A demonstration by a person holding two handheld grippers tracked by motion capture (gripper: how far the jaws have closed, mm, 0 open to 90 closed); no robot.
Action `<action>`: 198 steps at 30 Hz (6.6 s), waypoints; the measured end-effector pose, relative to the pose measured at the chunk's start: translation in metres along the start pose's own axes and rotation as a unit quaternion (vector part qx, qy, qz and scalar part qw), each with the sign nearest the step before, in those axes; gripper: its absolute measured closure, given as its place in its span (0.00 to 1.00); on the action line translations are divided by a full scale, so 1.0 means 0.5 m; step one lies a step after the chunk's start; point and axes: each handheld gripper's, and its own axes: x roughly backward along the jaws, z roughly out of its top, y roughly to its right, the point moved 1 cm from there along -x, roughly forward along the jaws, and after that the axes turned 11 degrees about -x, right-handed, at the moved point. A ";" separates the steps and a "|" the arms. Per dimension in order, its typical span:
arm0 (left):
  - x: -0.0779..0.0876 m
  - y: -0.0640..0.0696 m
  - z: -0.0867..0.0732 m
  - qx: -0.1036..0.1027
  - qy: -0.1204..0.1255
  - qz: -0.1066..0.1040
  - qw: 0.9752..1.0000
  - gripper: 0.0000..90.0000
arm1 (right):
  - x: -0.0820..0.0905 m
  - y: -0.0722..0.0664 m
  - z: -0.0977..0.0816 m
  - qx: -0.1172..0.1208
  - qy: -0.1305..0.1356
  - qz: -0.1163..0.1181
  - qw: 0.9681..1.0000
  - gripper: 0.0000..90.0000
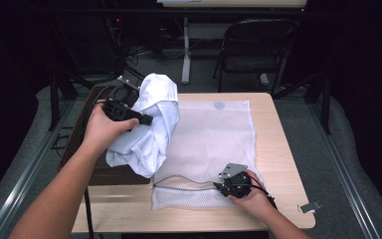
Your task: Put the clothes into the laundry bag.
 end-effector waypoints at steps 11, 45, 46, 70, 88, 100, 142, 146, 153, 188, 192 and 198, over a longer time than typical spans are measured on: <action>-0.010 0.010 -0.003 -0.002 -0.003 -0.008 1.000 0.66 | 0.002 0.004 0.000 0.006 -0.005 0.010 1.000 0.87; -0.019 0.037 -0.027 -0.012 0.005 -0.027 1.000 0.66 | 0.025 0.031 0.042 -0.002 0.002 0.030 1.000 0.99; -0.019 0.038 -0.028 -0.012 0.005 -0.027 1.000 0.66 | 0.026 0.034 0.044 -0.004 0.005 0.031 1.000 0.99; -0.023 0.061 -0.048 -0.012 0.023 -0.035 0.999 0.66 | 0.060 0.084 0.130 -0.032 0.036 0.060 0.997 0.99; -0.015 0.086 -0.066 -0.013 0.033 -0.031 0.999 0.66 | 0.063 0.109 0.180 -0.046 0.040 0.076 0.995 0.99; -0.026 0.119 -0.084 -0.027 0.046 -0.040 0.998 0.66 | 0.071 0.136 0.192 -0.075 0.059 0.074 0.993 0.99; -0.099 0.205 -0.180 -0.078 0.043 -0.075 0.993 0.67 | 0.068 0.101 0.205 -0.060 0.069 0.067 0.994 0.99; -0.101 0.211 -0.186 -0.076 0.044 -0.080 0.993 0.67 | 0.061 0.099 0.207 -0.056 0.069 0.067 0.994 0.99; -0.115 0.221 -0.196 -0.087 0.041 -0.086 0.992 0.67 | 0.060 0.100 0.208 -0.058 0.070 0.065 0.994 0.99; -0.233 0.259 -0.202 -0.101 0.003 -0.105 0.989 0.67 | 0.095 0.093 0.210 -0.051 0.100 0.055 0.992 0.99; -0.233 0.253 -0.204 -0.093 0.004 -0.106 0.990 0.67 | 0.104 0.088 0.210 -0.049 0.102 0.057 0.992 0.99; -0.234 0.263 -0.200 -0.105 0.000 -0.111 0.988 0.67 | 0.109 0.086 0.213 -0.051 0.108 0.058 0.991 0.99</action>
